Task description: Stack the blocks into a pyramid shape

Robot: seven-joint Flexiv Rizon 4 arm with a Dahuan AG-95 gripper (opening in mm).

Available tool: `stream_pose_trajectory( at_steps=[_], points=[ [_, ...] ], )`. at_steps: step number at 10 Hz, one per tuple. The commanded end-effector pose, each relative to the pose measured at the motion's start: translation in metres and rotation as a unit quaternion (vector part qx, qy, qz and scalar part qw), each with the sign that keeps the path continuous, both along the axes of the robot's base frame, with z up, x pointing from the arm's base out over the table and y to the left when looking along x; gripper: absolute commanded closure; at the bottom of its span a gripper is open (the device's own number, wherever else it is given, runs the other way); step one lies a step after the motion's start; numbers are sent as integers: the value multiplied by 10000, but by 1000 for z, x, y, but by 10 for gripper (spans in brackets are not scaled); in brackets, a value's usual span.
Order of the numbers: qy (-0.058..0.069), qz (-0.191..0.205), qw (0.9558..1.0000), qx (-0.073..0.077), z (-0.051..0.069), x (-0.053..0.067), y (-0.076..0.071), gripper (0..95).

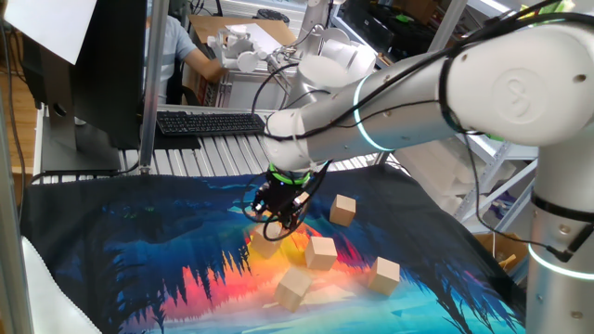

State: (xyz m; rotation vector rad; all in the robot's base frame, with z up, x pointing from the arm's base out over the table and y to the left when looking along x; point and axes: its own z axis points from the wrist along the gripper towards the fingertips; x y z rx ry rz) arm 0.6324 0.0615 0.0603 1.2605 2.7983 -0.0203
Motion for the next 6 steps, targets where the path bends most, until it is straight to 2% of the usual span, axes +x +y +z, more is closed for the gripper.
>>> stream_pose_trajectory(
  at_steps=[1,5,6],
  points=[
    [11,-16,10000,-5,0,0,0,190],
    [-15,-27,10000,0,-6,-1,-3,190],
    [-39,-28,10000,7,-13,-1,-4,190]
  ],
)
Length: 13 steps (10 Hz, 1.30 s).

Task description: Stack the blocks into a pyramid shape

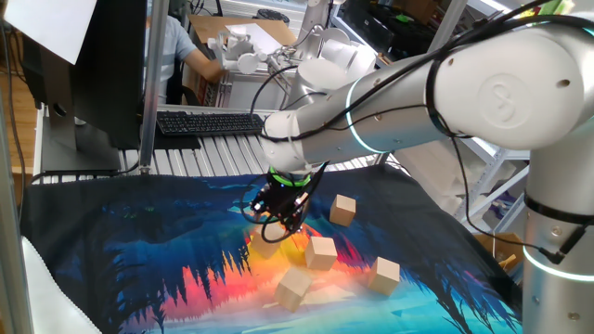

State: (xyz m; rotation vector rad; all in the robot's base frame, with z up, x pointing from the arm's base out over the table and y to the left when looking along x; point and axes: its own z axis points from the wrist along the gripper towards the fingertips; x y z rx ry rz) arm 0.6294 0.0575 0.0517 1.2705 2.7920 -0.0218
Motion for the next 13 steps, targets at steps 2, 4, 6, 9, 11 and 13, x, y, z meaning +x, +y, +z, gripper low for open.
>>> stream_pose_trajectory(
  at_steps=[2,4,6,9,11,13],
  points=[
    [-64,25,10000,11,-11,1,0,380],
    [-80,61,9999,13,-17,1,0,380],
    [-70,144,9999,5,-17,0,0,760],
    [-1,457,9990,-4,-10,-3,0,950],
    [73,740,9972,-20,0,-7,-4,950],
    [103,1051,9944,-60,2,-12,-11,950]
  ],
)
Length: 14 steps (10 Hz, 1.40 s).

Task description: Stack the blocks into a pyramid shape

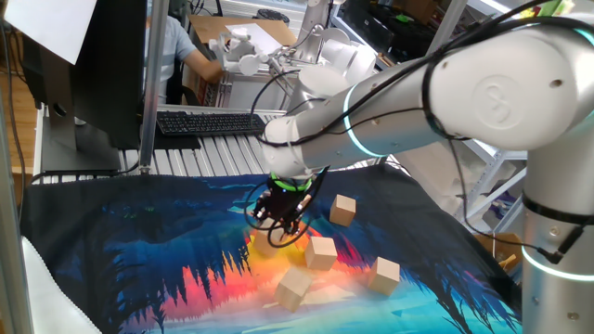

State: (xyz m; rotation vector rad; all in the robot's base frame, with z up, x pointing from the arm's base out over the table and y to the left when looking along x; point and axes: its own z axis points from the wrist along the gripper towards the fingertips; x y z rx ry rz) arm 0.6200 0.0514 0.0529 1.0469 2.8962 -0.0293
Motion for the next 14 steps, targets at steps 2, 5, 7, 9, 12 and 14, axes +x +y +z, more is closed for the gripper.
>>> stream_pose_trajectory(
  at_steps=[2,5,7,9,12,14],
  points=[
    [37,624,9980,-138,-4,-11,-12,950],
    [25,547,9984,-140,-7,-16,-14,950],
    [15,38,10000,-53,-7,-16,-15,950],
    [-1,-643,9979,-22,-4,-16,-19,950],
    [-43,-1492,9888,24,-1,-24,-36,950],
    [-59,-1961,9806,23,-5,-38,-39,950]
  ],
)
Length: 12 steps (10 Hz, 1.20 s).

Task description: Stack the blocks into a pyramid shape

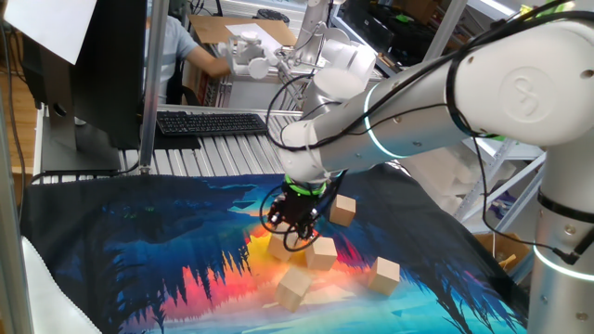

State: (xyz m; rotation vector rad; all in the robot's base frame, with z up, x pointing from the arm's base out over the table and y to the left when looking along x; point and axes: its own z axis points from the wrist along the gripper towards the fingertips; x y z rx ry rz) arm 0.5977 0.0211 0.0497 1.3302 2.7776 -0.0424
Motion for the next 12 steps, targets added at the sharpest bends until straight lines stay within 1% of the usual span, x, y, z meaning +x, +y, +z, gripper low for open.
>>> stream_pose_trajectory(
  at_steps=[1,2,3,4,5,6,8,9,10,11,12],
  points=[
    [-74,-1210,9926,46,-4,-22,-9,950],
    [-102,-1576,9874,45,-5,-28,-9,950],
    [-118,-1732,9848,19,-6,-31,-9,950],
    [-168,-2101,9775,37,-7,-36,-10,950],
    [-186,-2372,9713,41,-7,-37,-10,950],
    [-221,-2815,9593,11,-7,-37,-10,950],
    [-227,-3313,9433,2,-7,-37,-10,950],
    [-217,-3599,9328,-9,-8,-36,-11,950],
    [-201,-3751,9268,9,-8,-36,-13,950],
    [-195,-3782,9255,24,-9,-35,-16,950],
    [-192,-3785,9254,39,-11,-35,-19,950]
  ],
)
